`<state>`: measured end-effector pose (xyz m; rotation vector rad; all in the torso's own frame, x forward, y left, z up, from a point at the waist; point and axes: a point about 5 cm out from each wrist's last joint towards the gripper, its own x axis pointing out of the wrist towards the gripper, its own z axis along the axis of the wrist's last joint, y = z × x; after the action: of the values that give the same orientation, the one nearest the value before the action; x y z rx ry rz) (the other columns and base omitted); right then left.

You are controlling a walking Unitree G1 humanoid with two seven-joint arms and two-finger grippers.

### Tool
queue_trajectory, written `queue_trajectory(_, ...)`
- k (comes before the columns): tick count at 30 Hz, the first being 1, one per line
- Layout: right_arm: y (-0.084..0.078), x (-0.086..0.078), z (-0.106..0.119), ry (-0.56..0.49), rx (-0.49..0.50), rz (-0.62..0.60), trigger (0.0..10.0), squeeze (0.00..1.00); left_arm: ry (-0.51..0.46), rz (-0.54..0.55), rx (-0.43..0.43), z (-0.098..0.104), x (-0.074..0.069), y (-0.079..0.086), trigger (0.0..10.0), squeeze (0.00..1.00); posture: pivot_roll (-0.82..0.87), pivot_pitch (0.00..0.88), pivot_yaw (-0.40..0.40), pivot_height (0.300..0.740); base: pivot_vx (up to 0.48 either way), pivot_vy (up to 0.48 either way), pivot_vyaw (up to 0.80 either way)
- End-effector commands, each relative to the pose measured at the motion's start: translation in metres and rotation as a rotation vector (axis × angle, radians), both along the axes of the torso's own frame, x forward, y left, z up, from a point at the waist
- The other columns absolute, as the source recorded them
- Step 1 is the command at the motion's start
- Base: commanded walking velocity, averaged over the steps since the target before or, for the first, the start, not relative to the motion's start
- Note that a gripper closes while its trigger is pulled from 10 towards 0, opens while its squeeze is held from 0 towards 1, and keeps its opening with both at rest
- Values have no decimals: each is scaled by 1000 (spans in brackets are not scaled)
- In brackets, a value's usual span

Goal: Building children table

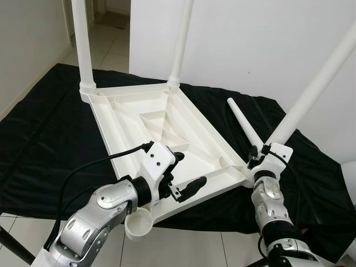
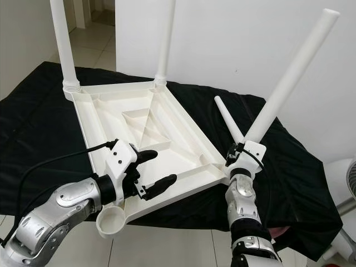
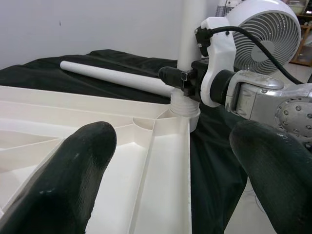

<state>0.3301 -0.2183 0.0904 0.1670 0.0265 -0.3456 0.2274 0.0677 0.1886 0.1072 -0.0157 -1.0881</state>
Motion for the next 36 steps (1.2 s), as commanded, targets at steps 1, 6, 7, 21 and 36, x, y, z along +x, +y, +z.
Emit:
queue_trajectory(1, -5, -23, -49, 228, 95, -63, 10000, 0, 0, -47, 8, 1, -3, -3, 10000, 0, 71, 0, -119, 740, 0, 0, 0)
queue_trajectory(6, -2, -25, -52, 234, 107, -60, 10000, 0, 1, -47, 8, 2, -4, -3, 10000, 0, 73, 0, -120, 740, 0, 0, 0)
queue_trajectory(7, -2, -26, -53, 233, 116, -59, 10000, 0, 1, -47, 8, 2, -4, -3, 10000, 0, 73, 0, -120, 740, 0, 0, 0)
queue_trajectory(21, 8, -39, -58, 103, 166, 15, 10000, 0, 0, -46, 7, 2, -4, -3, 10000, 0, 73, 0, -122, 740, 0, 0, 0)
queue_trajectory(36, 7, -28, -59, 221, 92, 12, 10000, 0, 8, -52, 9, 2, -5, -3, 10000, 0, 71, 0, -117, 740, 0, 0, 0)
